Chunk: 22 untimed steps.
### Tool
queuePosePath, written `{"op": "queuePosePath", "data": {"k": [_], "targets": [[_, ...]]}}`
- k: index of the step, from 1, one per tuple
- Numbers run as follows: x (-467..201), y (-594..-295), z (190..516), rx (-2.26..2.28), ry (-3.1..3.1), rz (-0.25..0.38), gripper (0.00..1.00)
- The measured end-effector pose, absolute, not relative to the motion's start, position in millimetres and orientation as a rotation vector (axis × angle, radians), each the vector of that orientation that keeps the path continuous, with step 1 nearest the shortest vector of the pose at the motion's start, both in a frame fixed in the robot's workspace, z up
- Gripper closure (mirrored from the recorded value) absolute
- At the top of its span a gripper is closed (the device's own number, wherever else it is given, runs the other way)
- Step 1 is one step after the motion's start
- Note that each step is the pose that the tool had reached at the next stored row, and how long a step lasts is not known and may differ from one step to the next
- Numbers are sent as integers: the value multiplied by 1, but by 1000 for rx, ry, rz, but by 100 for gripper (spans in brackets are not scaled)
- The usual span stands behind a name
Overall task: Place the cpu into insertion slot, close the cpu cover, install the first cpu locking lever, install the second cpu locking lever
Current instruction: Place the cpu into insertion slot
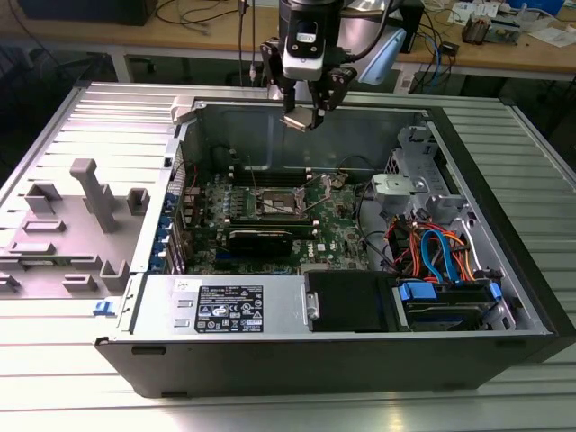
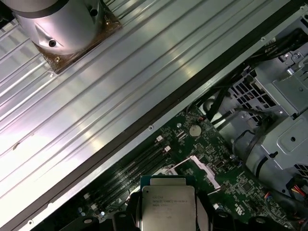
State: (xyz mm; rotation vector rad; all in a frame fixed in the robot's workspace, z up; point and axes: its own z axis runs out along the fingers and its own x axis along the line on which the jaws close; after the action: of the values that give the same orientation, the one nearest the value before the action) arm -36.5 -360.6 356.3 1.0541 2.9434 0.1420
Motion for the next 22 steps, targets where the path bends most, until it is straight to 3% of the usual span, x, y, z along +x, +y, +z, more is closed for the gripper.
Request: {"op": "queuePosePath", "data": {"k": [12,22], "targets": [[-37,-365,352,1141,2908,139,45],[-37,-365,346,1290,2826,79,45]]}}
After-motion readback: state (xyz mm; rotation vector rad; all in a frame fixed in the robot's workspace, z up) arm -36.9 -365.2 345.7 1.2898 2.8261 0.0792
